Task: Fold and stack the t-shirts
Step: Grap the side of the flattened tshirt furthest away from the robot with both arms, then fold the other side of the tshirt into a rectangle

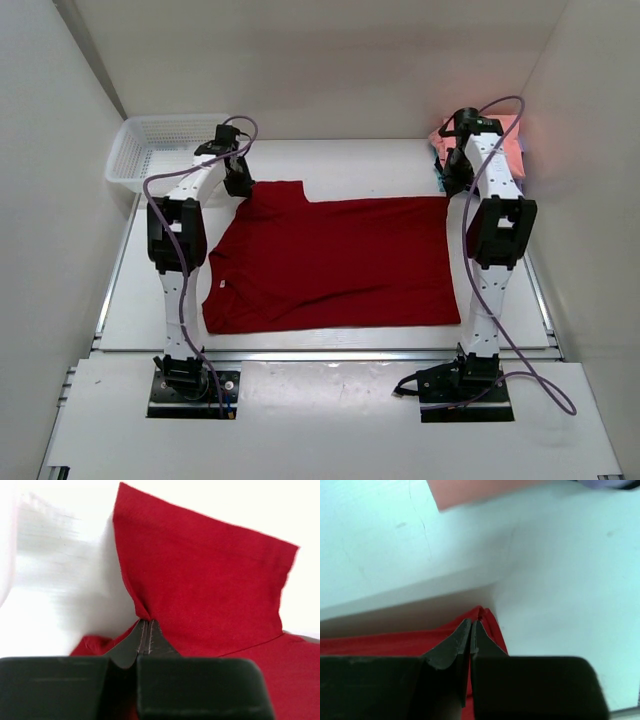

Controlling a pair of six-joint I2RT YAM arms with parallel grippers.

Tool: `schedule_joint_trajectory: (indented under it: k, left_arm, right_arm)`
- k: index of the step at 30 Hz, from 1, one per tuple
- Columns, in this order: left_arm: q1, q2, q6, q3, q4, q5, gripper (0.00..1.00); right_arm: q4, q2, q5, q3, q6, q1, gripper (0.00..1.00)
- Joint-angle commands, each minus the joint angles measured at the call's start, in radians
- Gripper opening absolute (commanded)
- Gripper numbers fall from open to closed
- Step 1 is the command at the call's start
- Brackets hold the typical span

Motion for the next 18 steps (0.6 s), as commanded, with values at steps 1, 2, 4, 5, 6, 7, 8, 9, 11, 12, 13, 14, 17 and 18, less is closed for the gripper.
schedule_joint_trajectory:
  k: [1,2,4,5,6,7,8,9,11,12,13,14,17,18]
  left_arm:
    - [-0.004,-0.120,-0.011,-0.042,0.006,0.020,0.00]
    - [-0.006,-0.136,-0.014,-0.051,0.005,0.029,0.00]
    - [-0.003,-0.169,-0.011,-0.112,0.006,0.045,0.00]
    - [-0.004,-0.186,-0.012,-0.146,0.009,0.049,0.00]
    - [-0.006,-0.212,-0.009,-0.166,0.009,0.052,0.00]
    - [-0.004,-0.225,-0.015,-0.212,0.012,0.060,0.00]
    - [0.006,-0.251,-0.017,-0.252,0.014,0.066,0.00]
    - [-0.001,-0.277,-0.012,-0.275,0.020,0.085,0.00]
    - [-0.001,-0.314,-0.017,-0.347,0.028,0.092,0.00]
    - [-0.007,-0.338,-0.017,-0.381,0.028,0.095,0.00]
    - [-0.010,-0.363,-0.017,-0.398,0.034,0.098,0.00]
    - [-0.010,-0.380,-0.015,-0.424,0.031,0.099,0.00]
    - [-0.010,-0.427,-0.015,-0.482,0.037,0.088,0.00]
    - [-0.003,-0.449,-0.009,-0.501,0.031,0.091,0.00]
  right_arm:
    - [0.023,-0.124,0.014,-0.074,-0.033,-0.011,0.01]
    - [0.029,-0.133,0.008,-0.100,-0.041,-0.015,0.00]
    - [0.053,-0.178,-0.011,-0.197,-0.052,-0.014,0.00]
    - [0.079,-0.207,-0.017,-0.230,-0.052,-0.009,0.00]
    - [0.096,-0.224,-0.020,-0.304,-0.049,-0.003,0.00]
    - [0.138,-0.256,-0.027,-0.388,-0.047,-0.006,0.00]
    - [0.179,-0.297,-0.031,-0.430,-0.041,0.000,0.00]
    - [0.196,-0.314,-0.037,-0.512,-0.039,0.008,0.00]
    - [0.268,-0.386,-0.057,-0.648,-0.033,0.011,0.00]
    - [0.290,-0.409,-0.061,-0.674,-0.032,0.012,0.00]
    - [0.294,-0.428,-0.063,-0.709,-0.035,0.018,0.00]
    - [0.304,-0.427,-0.064,-0.746,-0.035,0.015,0.00]
    - [0.319,-0.456,-0.069,-0.774,-0.044,0.015,0.00]
    - [0.320,-0.465,-0.070,-0.780,-0.045,0.015,0.00]
